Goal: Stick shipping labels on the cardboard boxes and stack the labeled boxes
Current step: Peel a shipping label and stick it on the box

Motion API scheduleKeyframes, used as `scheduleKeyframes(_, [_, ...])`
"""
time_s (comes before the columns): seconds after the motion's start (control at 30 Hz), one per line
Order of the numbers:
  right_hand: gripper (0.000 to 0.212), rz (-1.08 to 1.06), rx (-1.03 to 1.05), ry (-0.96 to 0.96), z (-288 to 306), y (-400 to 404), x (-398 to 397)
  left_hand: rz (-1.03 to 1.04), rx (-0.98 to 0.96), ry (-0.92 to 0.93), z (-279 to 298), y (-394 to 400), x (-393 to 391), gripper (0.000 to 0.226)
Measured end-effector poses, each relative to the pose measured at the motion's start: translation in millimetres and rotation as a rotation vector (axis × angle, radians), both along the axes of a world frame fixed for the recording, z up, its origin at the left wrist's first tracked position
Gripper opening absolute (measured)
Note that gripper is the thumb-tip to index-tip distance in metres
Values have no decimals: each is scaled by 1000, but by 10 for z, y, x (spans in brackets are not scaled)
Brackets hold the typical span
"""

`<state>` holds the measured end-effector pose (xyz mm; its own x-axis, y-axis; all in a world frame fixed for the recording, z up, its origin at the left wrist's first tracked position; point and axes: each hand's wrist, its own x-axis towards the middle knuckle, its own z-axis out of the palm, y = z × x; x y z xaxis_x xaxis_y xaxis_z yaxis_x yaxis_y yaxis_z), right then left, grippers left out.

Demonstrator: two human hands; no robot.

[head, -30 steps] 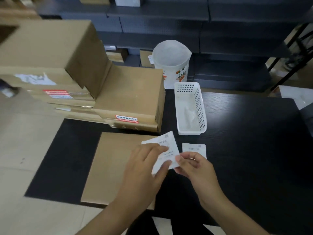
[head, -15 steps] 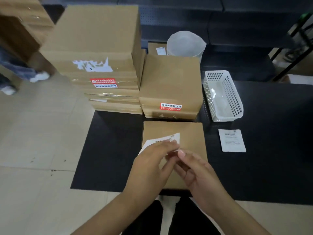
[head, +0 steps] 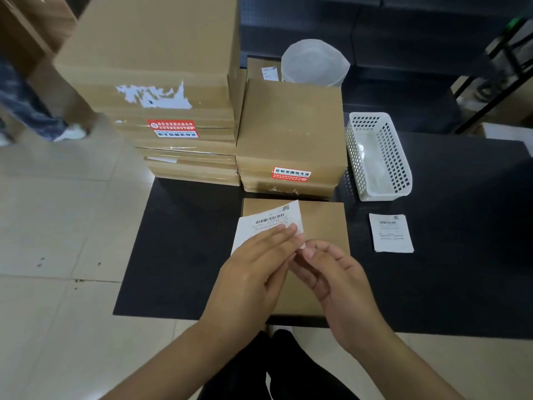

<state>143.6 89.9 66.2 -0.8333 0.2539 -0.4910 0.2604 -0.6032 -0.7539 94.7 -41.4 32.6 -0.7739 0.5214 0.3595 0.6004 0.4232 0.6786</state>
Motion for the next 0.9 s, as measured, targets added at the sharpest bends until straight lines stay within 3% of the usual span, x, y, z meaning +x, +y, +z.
scheduleKeyframes(0.2, [17, -13, 15, 11, -19, 39, -22, -14, 18, 36, 32, 58, 7, 32])
scheduleKeyframes(0.37, [7, 2, -1, 27, 4, 78, 49, -3, 38, 45, 56, 95, 27, 30])
scheduleKeyframes(0.53, [26, 52, 49, 1, 28, 90, 96, -20, -5, 116, 62, 90, 42, 31])
scheduleKeyframes(0.67, [26, 59, 47, -18, 11, 139, 124, -36, -28, 151, 74, 102, 48, 29])
scheduleKeyframes(0.9, [16, 166, 191, 39, 70, 223, 146, 59, 220, -240, 261, 167, 123, 30])
